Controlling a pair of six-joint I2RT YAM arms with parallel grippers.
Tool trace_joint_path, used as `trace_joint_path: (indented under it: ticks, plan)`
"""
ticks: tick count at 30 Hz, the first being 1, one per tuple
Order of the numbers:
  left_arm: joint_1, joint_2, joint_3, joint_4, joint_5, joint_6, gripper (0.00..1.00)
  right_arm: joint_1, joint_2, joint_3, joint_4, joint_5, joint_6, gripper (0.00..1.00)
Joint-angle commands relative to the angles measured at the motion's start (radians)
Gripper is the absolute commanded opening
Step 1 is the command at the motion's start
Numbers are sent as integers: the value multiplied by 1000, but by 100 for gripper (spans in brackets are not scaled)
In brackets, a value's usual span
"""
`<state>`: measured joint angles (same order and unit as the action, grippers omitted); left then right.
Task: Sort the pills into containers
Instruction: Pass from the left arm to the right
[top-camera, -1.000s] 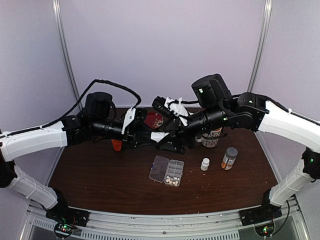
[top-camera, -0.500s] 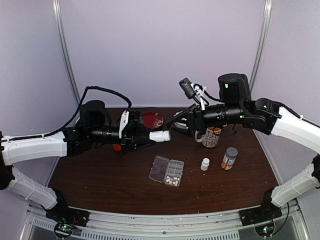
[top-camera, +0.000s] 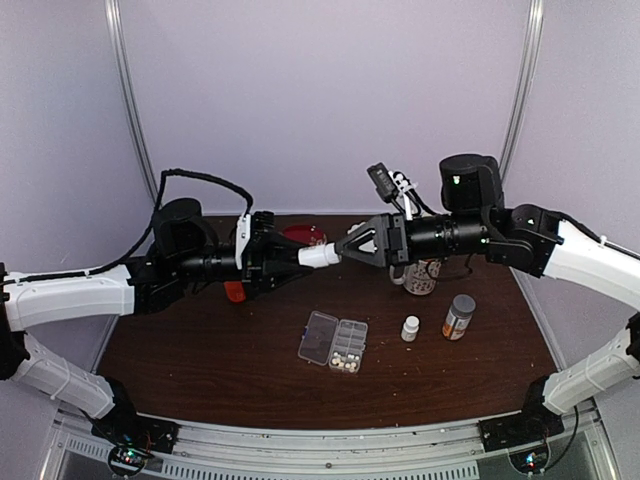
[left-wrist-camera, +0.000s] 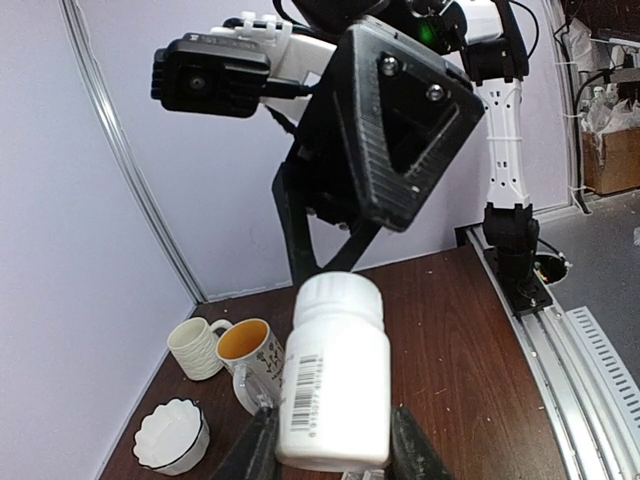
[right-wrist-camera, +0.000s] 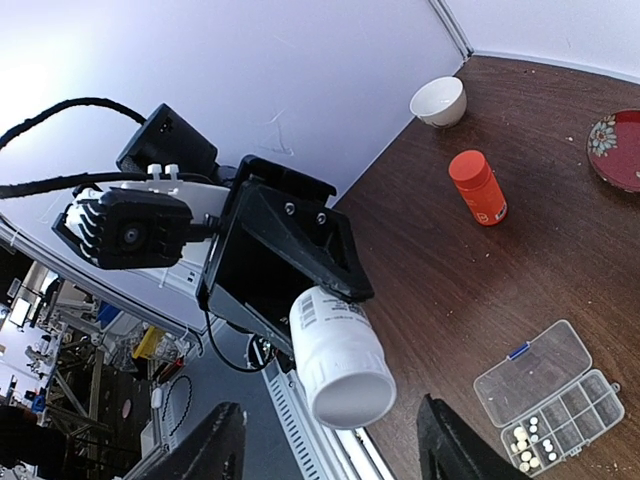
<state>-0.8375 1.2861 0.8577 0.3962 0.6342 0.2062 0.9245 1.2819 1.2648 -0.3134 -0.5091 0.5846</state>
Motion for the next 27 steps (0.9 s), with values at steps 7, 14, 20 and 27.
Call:
trace_joint_path:
  ticks: [7, 14, 20, 27]
  plan:
    - [0, -5, 16, 62, 13, -21, 0, 3, 64, 48, 51, -33, 52, 51]
    - [1, 2, 15, 56, 9, -11, 0, 2, 75, 54, 65, -45, 65, 30]
    - [0, 11, 1, 73, -35, -35, 43, -4, 102, 95, 6, -11, -3, 13]
    - [0, -43, -65, 62, -189, -50, 97, -23, 272, 360, -489, 453, -376, 11]
